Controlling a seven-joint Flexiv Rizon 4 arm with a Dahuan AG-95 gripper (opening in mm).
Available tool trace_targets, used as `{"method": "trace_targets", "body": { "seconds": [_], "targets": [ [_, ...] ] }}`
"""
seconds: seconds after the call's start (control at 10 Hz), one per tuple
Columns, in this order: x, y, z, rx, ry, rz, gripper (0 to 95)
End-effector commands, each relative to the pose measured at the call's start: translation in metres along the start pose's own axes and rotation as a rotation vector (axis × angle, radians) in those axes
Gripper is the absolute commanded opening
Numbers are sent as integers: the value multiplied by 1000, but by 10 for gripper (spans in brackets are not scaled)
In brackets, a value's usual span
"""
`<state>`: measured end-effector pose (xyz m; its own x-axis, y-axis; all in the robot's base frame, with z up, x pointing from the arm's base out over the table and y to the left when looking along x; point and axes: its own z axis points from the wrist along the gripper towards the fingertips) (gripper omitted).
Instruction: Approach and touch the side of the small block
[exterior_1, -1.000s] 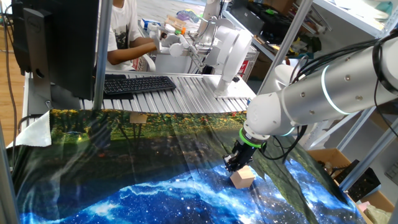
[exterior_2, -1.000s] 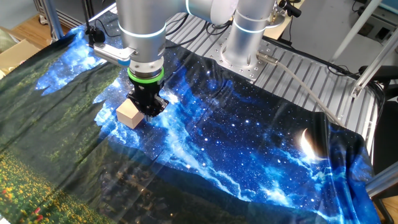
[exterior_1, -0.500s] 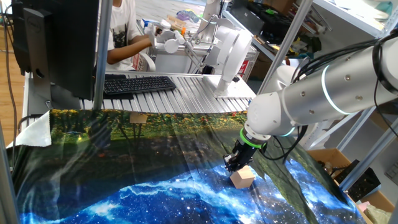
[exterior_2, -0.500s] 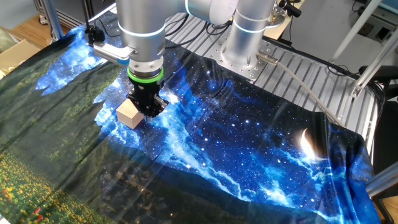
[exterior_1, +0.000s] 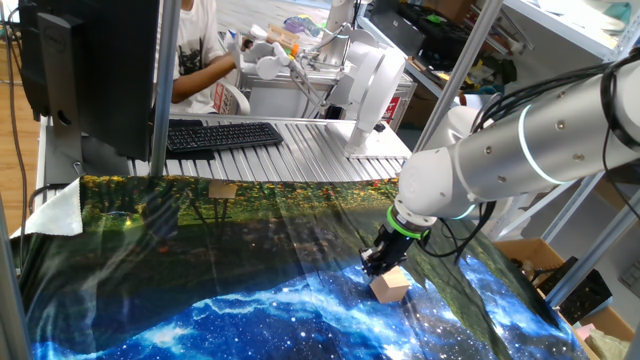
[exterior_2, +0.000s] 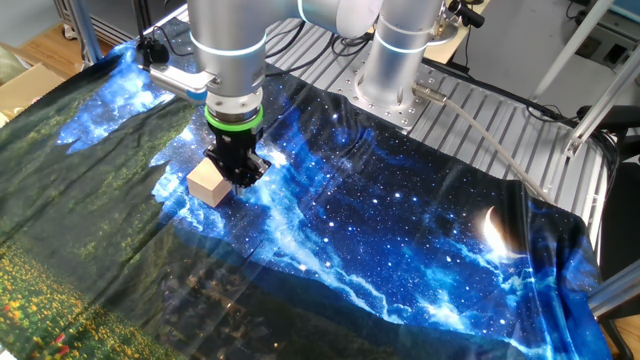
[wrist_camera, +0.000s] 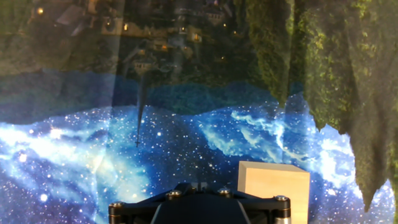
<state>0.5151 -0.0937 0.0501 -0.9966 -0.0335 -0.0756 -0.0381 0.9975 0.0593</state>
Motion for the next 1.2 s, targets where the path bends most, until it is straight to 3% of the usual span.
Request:
{"method": "trace_targets", "body": {
  "seconds": [0.1, 0.4, 0.7, 1.2],
  "targets": [
    [1, 0, 0, 6, 8, 15, 0],
    [1, 0, 0, 2, 13, 17, 0],
    [0, -1, 4, 19, 21, 16, 0],
    [-3, -10, 13, 15, 19, 13, 0]
  ]
}}
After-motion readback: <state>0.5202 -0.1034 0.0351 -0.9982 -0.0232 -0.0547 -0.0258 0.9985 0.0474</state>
